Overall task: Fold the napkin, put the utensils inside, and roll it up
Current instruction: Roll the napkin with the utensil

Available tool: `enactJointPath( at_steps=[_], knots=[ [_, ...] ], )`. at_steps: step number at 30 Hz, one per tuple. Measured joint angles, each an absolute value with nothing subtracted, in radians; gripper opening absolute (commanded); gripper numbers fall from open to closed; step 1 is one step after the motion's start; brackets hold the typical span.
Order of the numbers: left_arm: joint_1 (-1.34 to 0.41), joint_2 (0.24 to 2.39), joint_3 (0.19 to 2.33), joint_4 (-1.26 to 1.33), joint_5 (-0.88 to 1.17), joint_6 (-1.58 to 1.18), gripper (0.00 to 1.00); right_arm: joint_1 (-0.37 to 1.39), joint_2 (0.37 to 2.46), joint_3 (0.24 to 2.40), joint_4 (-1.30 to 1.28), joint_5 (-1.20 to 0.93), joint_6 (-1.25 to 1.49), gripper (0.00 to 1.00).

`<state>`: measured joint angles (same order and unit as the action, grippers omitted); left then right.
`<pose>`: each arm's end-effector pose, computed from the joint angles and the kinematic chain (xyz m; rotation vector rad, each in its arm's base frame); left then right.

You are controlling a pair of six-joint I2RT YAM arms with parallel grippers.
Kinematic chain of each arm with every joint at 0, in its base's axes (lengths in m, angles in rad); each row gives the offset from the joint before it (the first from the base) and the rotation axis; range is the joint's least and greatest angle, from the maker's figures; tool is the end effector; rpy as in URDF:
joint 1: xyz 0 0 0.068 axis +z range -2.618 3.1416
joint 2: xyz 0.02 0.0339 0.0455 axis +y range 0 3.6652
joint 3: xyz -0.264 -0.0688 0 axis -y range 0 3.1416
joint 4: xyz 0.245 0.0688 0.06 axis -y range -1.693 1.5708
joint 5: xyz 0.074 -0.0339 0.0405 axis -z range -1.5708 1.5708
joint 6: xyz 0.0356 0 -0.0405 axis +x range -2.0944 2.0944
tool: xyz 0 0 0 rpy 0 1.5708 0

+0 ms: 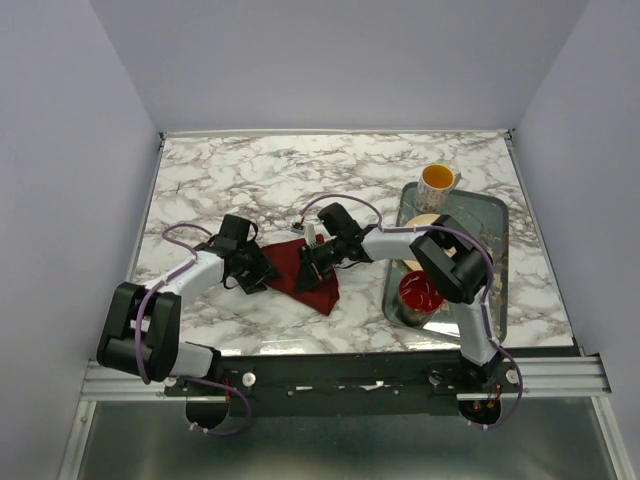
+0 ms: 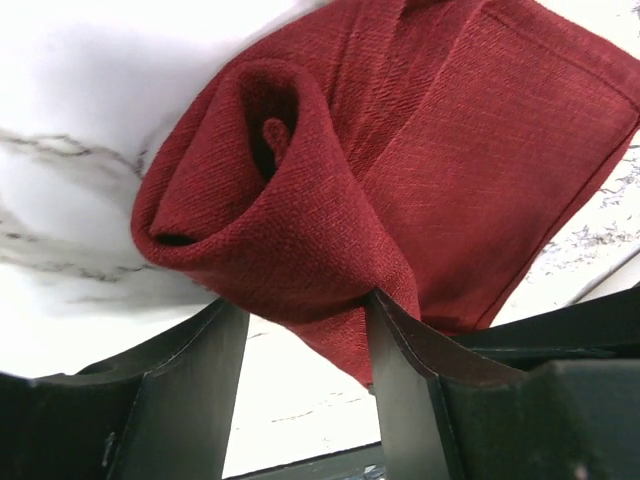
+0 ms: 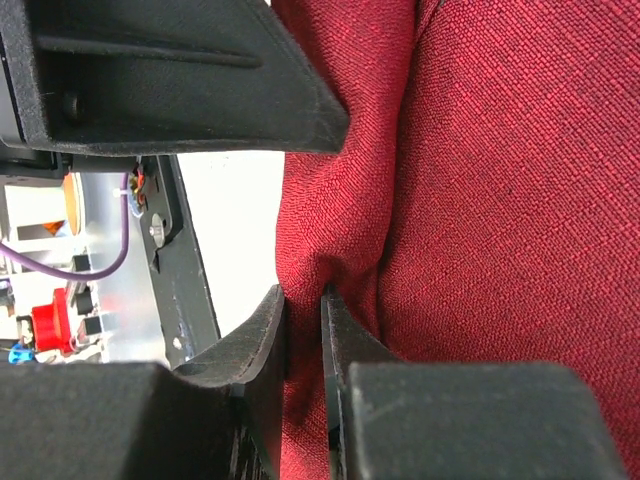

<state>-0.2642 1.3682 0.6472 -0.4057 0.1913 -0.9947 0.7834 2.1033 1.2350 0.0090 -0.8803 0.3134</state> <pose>0.2273 -0.0685 0.1571 -0.9548 2.6685 -0.5964 0.2791 0.3167 0.1195 -1.0341 2.3909 1.5283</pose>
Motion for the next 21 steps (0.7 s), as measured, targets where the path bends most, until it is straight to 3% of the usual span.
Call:
enactJointPath(
  at_steps=[12,21],
  knots=[
    [-0.273,1.411,0.664,-0.36,0.203,-0.992,0.55,0.775,2.119,1.243,0.014,-0.907,0.3,0.03],
    [-0.29,1.343,0.631,-0.359,0.176,-0.975,0.62,0.776,2.125,1.262,-0.017,-0.91,0.28,0.02]
  ],
)
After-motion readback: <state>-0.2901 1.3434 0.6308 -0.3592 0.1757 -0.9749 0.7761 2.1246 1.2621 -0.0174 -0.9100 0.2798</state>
